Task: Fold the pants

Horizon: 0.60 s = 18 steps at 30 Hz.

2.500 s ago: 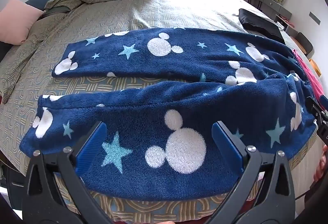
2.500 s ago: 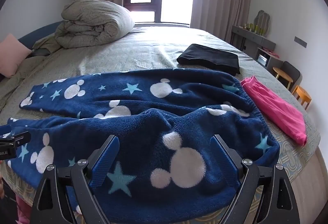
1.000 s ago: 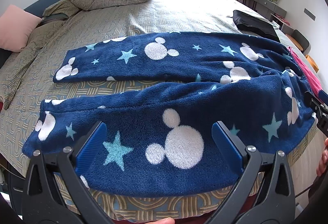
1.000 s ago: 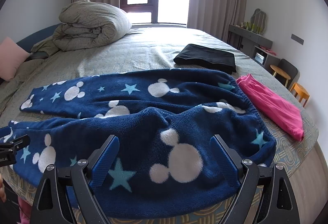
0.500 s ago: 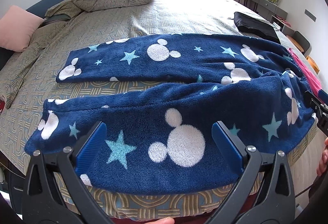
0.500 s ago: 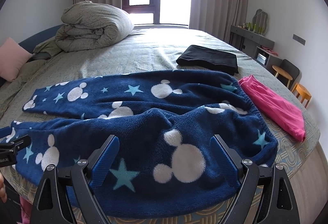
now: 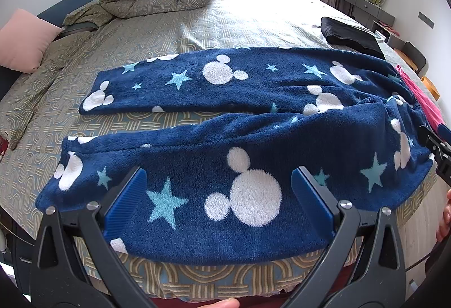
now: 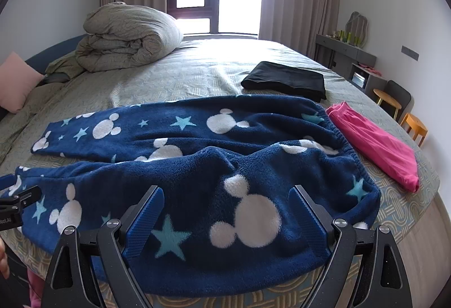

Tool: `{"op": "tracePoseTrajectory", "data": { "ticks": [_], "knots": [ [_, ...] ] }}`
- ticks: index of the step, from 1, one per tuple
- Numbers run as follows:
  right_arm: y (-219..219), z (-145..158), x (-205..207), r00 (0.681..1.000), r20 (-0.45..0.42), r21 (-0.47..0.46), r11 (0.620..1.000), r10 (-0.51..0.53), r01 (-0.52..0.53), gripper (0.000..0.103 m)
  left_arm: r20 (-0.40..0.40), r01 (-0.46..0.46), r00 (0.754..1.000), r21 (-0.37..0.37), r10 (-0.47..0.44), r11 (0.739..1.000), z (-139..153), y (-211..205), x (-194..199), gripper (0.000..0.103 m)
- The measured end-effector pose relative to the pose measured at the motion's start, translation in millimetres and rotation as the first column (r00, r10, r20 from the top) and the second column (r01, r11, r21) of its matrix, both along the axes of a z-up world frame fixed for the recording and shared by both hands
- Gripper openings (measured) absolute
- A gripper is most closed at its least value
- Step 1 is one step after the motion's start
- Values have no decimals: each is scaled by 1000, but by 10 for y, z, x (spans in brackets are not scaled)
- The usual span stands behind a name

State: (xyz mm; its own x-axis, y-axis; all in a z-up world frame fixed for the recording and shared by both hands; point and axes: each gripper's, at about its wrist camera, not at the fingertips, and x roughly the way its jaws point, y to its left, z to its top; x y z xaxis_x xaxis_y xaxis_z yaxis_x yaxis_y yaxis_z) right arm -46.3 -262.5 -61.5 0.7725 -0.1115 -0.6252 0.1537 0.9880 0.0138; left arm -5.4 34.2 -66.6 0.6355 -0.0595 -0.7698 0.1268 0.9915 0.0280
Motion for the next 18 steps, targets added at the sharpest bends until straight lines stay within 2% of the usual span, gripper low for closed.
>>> {"op": "tracePoseTrajectory", "data": {
  "ticks": [18],
  "knots": [
    [-55, -38, -52, 1000, -23, 13, 1000, -9, 9, 92, 9, 6, 1000, 22, -6, 1000, 2, -20, -56, 102]
  ]
}}
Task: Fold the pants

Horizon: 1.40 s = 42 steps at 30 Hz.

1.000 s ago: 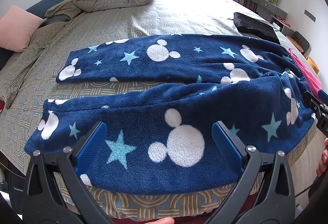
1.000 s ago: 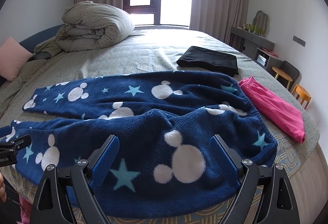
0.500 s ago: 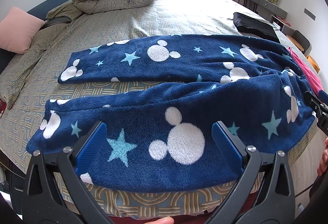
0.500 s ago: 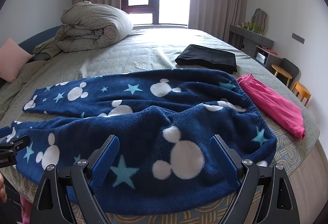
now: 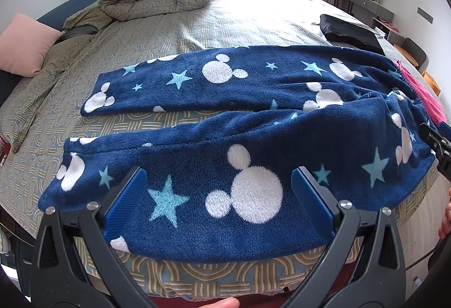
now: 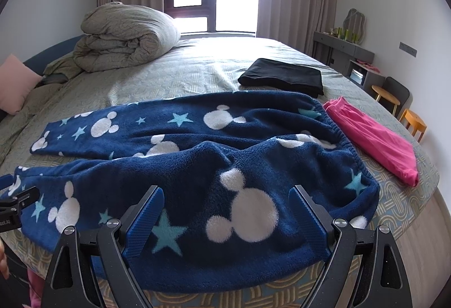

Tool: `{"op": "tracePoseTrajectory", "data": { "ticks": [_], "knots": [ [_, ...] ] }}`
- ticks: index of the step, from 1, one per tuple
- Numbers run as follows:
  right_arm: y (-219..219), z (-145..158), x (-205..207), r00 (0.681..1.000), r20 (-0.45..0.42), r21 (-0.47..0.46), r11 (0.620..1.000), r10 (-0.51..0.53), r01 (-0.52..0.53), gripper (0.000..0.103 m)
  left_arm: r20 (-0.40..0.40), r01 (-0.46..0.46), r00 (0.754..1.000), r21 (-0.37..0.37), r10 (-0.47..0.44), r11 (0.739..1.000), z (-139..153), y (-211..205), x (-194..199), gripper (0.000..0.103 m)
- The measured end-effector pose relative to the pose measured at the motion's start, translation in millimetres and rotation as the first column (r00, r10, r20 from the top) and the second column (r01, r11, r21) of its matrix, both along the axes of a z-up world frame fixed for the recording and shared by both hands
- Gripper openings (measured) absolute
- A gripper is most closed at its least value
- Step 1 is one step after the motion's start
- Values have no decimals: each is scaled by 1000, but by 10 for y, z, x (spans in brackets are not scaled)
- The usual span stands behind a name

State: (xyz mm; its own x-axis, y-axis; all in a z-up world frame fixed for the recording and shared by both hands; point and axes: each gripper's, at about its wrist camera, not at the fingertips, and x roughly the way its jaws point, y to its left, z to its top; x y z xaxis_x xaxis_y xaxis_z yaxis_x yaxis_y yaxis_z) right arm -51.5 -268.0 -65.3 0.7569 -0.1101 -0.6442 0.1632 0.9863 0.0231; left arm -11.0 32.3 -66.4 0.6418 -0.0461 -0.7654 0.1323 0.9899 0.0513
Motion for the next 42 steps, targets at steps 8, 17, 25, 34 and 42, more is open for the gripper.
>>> {"op": "tracePoseTrajectory", "data": {
  "ticks": [8, 17, 25, 34, 42],
  "knots": [
    [-25, -39, 7, 1000, 1, -8, 1000, -5, 5, 92, -12, -7, 1000, 9, 7, 1000, -40, 40, -26, 102],
    [-563, -367, -172, 988, -139, 199, 976, -61, 89, 91, -107, -148, 984, -80, 139, 986, -305, 905, -190, 102],
    [-1241, -683, -480, 955, -245, 493, 828, -164, 269, 71, -236, -381, 917, -274, 323, 883, -574, 1722, -442, 98],
    [-1557, -986, -429, 939, -265, 704, 622, -219, 343, 71, -332, -430, 893, -430, 303, 794, -764, 1903, -207, 86],
    [-1778, -825, -276, 930, -232, 619, 695, -284, 366, 71, -351, -496, 865, -478, 360, 725, -812, 2231, -142, 82]
  ]
}}
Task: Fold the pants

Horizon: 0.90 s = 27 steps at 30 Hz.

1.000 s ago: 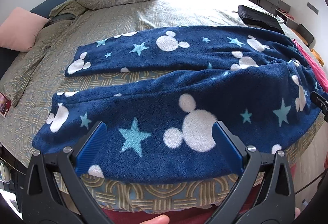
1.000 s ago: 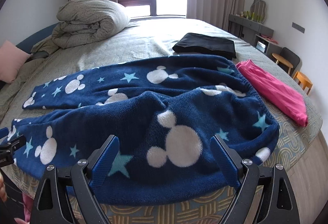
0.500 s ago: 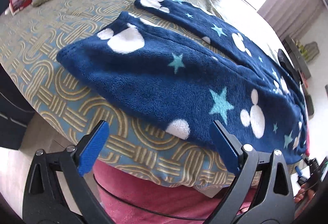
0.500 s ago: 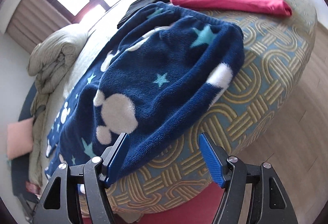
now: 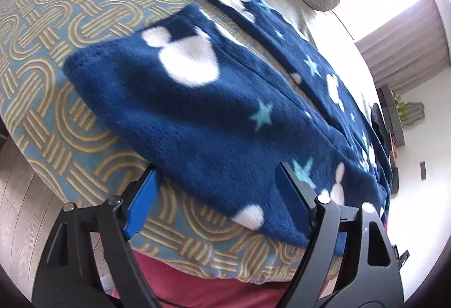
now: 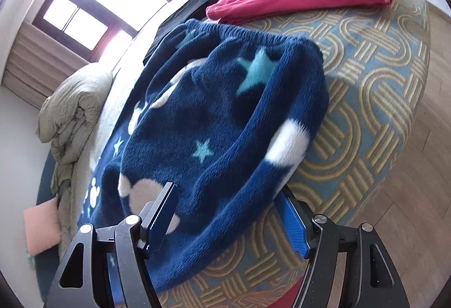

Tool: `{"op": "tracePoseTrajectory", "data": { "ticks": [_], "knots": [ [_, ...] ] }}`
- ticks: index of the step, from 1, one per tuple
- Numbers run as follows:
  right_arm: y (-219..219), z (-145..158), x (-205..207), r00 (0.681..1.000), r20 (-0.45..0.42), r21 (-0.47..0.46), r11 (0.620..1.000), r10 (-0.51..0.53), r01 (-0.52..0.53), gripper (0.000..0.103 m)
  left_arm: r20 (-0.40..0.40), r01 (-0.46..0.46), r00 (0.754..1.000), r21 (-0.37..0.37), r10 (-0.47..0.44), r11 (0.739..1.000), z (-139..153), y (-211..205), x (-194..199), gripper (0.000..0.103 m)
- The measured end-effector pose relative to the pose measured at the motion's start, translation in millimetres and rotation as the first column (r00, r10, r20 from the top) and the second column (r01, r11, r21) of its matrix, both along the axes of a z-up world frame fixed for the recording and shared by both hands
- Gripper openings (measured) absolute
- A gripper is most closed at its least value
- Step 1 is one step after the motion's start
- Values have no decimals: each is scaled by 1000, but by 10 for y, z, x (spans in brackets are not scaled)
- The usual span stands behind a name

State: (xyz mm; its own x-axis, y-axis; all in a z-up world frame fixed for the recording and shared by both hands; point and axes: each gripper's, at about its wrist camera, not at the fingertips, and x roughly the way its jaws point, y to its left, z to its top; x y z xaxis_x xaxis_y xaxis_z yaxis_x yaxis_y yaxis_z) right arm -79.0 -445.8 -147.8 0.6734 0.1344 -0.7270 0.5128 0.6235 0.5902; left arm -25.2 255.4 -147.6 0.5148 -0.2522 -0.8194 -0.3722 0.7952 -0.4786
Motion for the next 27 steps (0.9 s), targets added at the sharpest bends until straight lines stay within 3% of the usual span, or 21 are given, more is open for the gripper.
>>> {"op": "tracePoseTrajectory", "data": {
  "ticks": [4, 6, 7, 8, 9, 10, 11, 15, 27],
  "knots": [
    [-150, -26, 1, 999, 7, 42, 998, -44, 44, 71, -4, -51, 999, -38, 51, 998, -51, 141, 44, 81],
    [-203, -40, 32, 999, 11, 32, 999, -35, 34, 71, 12, -64, 998, -19, 65, 998, -34, 168, 81, 63],
    [-223, -36, 62, 1000, 9, 15, 1000, -26, 26, 71, 18, -67, 998, -12, 67, 998, -32, 177, 117, 39],
    [-253, -30, 107, 1000, 10, 3, 1000, -24, 24, 63, 11, -64, 998, -28, 65, 998, -55, 198, 158, 19],
    [-256, -30, 125, 1000, 11, -5, 1000, -24, 24, 54, -5, -73, 997, -44, 73, 996, -81, 231, 183, 14],
    [-245, -38, 130, 1000, 6, -5, 1000, -17, 17, 24, -6, -83, 997, -58, 83, 995, -83, 257, 187, 12],
    [-246, -61, 138, 1000, -7, 0, 1000, -11, 11, 10, 2, -82, 997, -63, 83, 995, -67, 273, 178, 9],
    [-213, 20, 151, 1000, 11, -40, 999, -6, 7, 9, 47, -58, 997, -9, 58, 998, 87, 241, 154, 9],
    [-205, 544, 251, 986, 166, -45, 999, -12, 20, 9, 187, -37, 982, 22, 32, 999, 684, 140, 404, 9]
  ]
}}
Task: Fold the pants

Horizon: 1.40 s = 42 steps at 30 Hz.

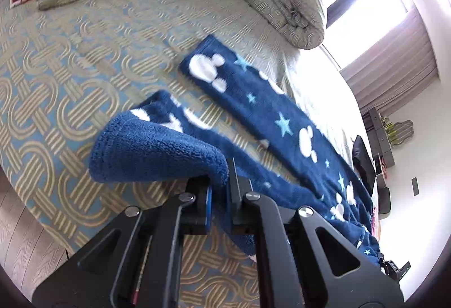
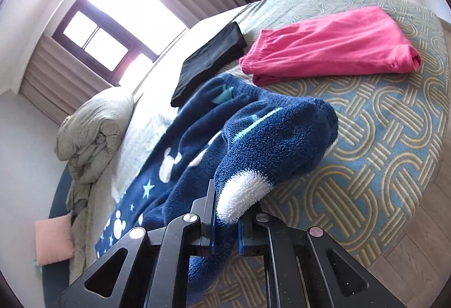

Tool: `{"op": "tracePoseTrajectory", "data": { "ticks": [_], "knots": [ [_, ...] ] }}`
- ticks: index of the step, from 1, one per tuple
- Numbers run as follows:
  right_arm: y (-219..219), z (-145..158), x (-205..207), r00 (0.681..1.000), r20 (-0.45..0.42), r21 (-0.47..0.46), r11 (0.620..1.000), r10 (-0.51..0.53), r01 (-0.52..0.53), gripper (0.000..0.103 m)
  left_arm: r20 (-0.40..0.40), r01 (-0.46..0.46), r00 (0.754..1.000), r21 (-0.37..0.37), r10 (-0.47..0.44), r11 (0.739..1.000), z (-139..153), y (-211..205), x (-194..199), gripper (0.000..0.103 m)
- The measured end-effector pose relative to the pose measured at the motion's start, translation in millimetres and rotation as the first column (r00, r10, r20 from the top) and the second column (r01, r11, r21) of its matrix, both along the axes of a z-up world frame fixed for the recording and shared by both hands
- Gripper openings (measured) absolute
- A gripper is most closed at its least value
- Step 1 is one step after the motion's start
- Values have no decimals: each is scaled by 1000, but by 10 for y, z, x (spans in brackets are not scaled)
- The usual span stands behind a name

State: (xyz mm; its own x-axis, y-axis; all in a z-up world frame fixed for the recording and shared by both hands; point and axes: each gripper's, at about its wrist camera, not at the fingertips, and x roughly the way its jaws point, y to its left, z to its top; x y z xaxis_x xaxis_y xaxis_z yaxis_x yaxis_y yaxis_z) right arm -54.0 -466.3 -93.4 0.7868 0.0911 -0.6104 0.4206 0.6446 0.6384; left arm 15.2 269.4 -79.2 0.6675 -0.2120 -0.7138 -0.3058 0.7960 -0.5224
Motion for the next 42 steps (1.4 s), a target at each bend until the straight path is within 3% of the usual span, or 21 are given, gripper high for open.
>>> {"op": "tracePoseTrajectory", "data": {
  "ticks": [9, 13, 16, 20, 23, 25, 27, 29, 32, 37, 39, 42],
  "knots": [
    [65, 594, 407, 992, 119, -90, 995, 43, -32, 9, 77, 50, 995, 101, -58, 994, 531, -197, 519, 9],
    [95, 822, 794, 989, 130, -147, 988, 64, -45, 9, 96, 47, 993, 153, -62, 987, 752, -279, 916, 9],
    [106, 906, 1209, 993, 104, -188, 981, 61, -41, 9, 61, 45, 996, 198, -58, 979, 815, -350, 1352, 8],
    [90, 824, 1944, 1000, 1, -250, 968, 31, -30, 9, -51, 58, 998, 266, -46, 962, 665, -442, 2123, 8],
    [34, 559, 2555, 993, -119, -285, 958, -6, -29, 11, -136, 70, 990, 299, -30, 952, 371, -498, 2737, 10],
    [-9, 280, 2945, 974, -222, -326, 945, -36, -39, 18, -222, 97, 975, 364, -15, 926, 52, -553, 3136, 13],
    [-19, -118, 3370, 930, -367, -380, 913, -2, -148, 18, -320, 147, 948, 436, 0, 888, -236, -608, 3380, 13],
    [-37, -468, 3546, 879, -476, -356, 906, 34, -229, 19, -360, 168, 933, 468, 13, 868, -411, -602, 3460, 17],
    [-59, -516, 3455, 906, -419, -364, 904, 57, -225, 23, -351, 164, 936, 487, 20, 858, -446, -493, 3472, 26],
    [-156, -384, 3418, 888, -436, -355, 878, 148, -320, 24, -315, 87, 942, 565, 117, 821, -264, -238, 3497, 28],
    [-287, -285, 3438, 892, -428, -313, 901, 148, -300, 24, -283, 39, 948, 564, 149, 825, -150, -120, 3434, 28],
    [-553, -220, 3481, 891, -433, -156, 962, 137, -224, 26, -251, 7, 957, 516, 144, 856, 0, -60, 3245, 28]
  ]
}}
